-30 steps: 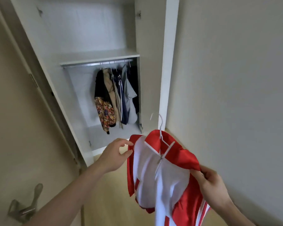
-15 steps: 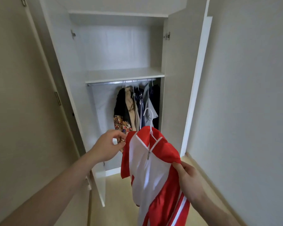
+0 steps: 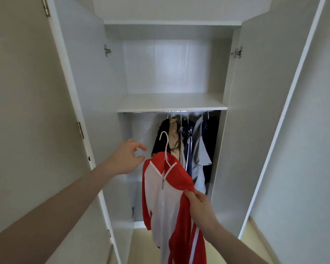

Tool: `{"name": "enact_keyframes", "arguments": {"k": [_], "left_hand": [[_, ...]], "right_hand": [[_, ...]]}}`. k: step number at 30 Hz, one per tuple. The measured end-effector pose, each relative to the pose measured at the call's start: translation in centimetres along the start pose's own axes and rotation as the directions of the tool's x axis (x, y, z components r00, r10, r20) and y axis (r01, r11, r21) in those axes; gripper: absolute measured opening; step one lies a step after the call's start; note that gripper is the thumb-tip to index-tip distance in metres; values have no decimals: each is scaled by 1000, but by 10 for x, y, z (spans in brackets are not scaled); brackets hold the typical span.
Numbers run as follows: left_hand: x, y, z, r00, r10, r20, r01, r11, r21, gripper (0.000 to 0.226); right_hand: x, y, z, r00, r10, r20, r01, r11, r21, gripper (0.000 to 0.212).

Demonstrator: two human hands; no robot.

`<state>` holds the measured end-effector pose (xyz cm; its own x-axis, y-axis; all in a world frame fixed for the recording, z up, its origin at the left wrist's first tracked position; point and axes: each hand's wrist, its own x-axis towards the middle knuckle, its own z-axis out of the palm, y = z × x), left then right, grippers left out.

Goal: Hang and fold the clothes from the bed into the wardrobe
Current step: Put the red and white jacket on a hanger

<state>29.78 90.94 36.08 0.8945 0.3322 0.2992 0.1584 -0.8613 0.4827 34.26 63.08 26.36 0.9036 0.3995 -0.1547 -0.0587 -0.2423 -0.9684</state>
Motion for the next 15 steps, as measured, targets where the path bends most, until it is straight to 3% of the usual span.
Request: {"name": "enact_keyframes", "arguments": {"k": [8, 15], "left_hand": [[121, -44, -10, 996, -84, -14, 85, 993, 87, 28], [238, -95, -20, 991, -128, -26, 129, 988, 83, 40]], "right_hand": [[123, -31, 53, 998, 44, 50, -47, 997, 60, 45], [226, -59, 116, 987, 160, 24, -162, 966, 200, 29]]}}
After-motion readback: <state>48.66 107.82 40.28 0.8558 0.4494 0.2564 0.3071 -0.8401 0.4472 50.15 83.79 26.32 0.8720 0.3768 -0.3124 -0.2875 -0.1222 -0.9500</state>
